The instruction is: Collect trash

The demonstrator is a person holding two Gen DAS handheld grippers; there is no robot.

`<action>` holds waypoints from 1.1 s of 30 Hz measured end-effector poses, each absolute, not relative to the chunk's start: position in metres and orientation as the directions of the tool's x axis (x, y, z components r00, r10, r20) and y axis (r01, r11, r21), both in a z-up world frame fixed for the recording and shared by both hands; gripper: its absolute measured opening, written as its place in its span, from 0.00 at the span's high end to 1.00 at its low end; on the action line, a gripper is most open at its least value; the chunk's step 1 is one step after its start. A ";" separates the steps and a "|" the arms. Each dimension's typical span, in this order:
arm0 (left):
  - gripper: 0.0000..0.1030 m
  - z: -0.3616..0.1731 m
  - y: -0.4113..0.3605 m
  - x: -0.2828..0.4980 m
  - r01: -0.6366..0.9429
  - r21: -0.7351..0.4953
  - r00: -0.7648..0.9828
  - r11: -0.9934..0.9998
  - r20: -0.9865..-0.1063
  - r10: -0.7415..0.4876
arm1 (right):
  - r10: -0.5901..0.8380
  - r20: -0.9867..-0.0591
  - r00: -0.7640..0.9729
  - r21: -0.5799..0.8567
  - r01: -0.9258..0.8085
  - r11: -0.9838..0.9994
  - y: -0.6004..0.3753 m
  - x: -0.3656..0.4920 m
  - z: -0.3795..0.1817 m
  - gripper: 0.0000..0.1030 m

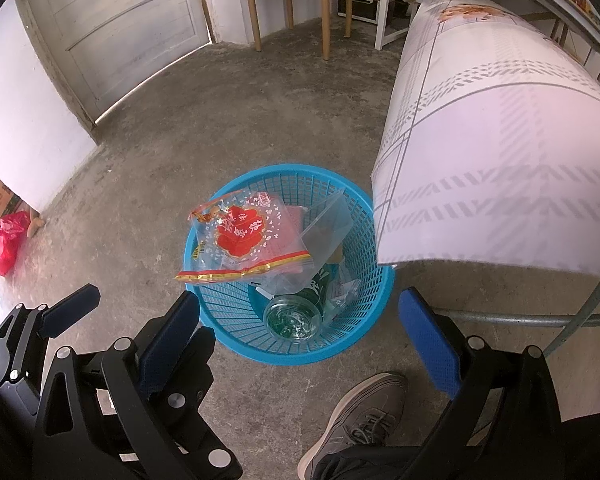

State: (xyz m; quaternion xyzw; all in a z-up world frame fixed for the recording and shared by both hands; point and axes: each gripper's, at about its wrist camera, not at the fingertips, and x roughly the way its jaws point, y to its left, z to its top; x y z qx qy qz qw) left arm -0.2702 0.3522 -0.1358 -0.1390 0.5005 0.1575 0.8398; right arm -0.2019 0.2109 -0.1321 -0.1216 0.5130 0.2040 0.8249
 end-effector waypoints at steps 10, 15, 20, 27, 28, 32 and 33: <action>0.09 -0.136 0.352 -0.270 -0.404 -0.075 0.449 0.912 -0.884 0.126 | 0.211 -0.896 0.391 0.008 -0.461 0.887 0.211 -0.201 -0.132 0.06; 0.09 -0.135 0.351 -0.270 -0.403 -0.076 0.449 0.912 -0.885 0.125 | 0.211 -0.896 0.391 0.009 -0.460 0.888 0.211 -0.201 -0.132 0.06; 0.09 -0.135 0.351 -0.270 -0.403 -0.075 0.448 0.912 -0.885 0.125 | 0.211 -0.896 0.391 0.008 -0.462 0.887 0.211 -0.201 -0.132 0.06; 0.09 -0.135 0.351 -0.270 -0.402 -0.076 0.450 0.913 -0.884 0.125 | 0.212 -0.896 0.390 0.009 -0.462 0.887 0.213 -0.202 -0.132 0.06; 0.09 -0.135 0.351 -0.270 -0.402 -0.077 0.450 0.912 -0.884 0.124 | 0.212 -0.896 0.390 0.010 -0.461 0.887 0.213 -0.202 -0.133 0.06; 0.09 -0.135 0.351 -0.270 -0.403 -0.074 0.449 0.912 -0.885 0.126 | 0.211 -0.896 0.390 0.009 -0.461 0.887 0.214 -0.203 -0.133 0.06; 0.09 -0.135 0.351 -0.269 -0.402 -0.075 0.449 0.913 -0.885 0.126 | 0.210 -0.896 0.391 0.007 -0.461 0.887 0.215 -0.203 -0.133 0.06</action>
